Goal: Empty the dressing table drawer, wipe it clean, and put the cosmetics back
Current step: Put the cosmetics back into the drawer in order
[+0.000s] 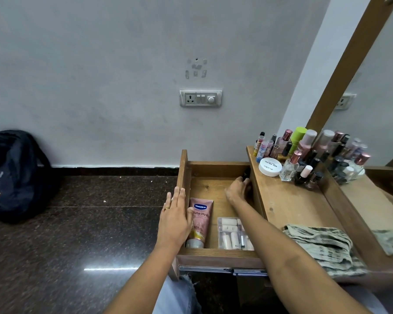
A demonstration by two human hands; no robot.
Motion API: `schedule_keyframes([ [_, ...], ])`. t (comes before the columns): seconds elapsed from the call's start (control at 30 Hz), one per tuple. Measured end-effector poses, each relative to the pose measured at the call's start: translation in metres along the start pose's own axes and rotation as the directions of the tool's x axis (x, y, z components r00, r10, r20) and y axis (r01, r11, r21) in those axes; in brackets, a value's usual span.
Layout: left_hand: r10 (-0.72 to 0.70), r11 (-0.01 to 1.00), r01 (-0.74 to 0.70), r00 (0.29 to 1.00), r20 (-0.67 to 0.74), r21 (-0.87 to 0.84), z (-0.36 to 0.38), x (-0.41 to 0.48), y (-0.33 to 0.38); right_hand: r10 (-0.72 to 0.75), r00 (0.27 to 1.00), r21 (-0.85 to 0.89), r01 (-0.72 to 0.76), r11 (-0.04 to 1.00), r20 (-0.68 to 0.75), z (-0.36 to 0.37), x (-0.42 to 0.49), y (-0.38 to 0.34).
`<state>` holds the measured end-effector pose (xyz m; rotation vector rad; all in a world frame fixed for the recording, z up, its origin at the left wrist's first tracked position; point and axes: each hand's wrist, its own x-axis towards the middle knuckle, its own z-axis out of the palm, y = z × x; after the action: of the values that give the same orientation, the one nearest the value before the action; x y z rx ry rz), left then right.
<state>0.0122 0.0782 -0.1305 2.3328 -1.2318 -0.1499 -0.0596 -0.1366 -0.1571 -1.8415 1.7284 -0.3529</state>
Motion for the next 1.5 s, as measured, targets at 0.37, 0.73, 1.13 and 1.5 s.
schedule_keyframes([
  [0.37,-0.018,1.0,0.018,1.0,0.005,-0.023,0.0,0.0,0.002,-0.029,0.994,0.014,0.028,1.0,0.101,-0.034,-0.038,-0.017],
  [0.73,-0.031,0.999,0.031,0.999,0.009,-0.038,-0.001,0.0,0.0,-0.541,0.696,-0.23,0.495,0.838,-0.473,-0.198,-0.061,0.014],
  [1.13,-0.062,0.998,0.062,0.998,0.013,-0.032,-0.003,-0.001,0.003,-0.485,0.873,-0.54,0.382,0.75,-0.056,-0.227,-0.012,0.025],
  [1.5,-0.064,0.997,0.065,0.998,0.012,-0.046,-0.003,-0.001,0.004,-0.48,0.877,-0.601,0.371,0.708,-0.023,-0.234,-0.016,0.021],
])
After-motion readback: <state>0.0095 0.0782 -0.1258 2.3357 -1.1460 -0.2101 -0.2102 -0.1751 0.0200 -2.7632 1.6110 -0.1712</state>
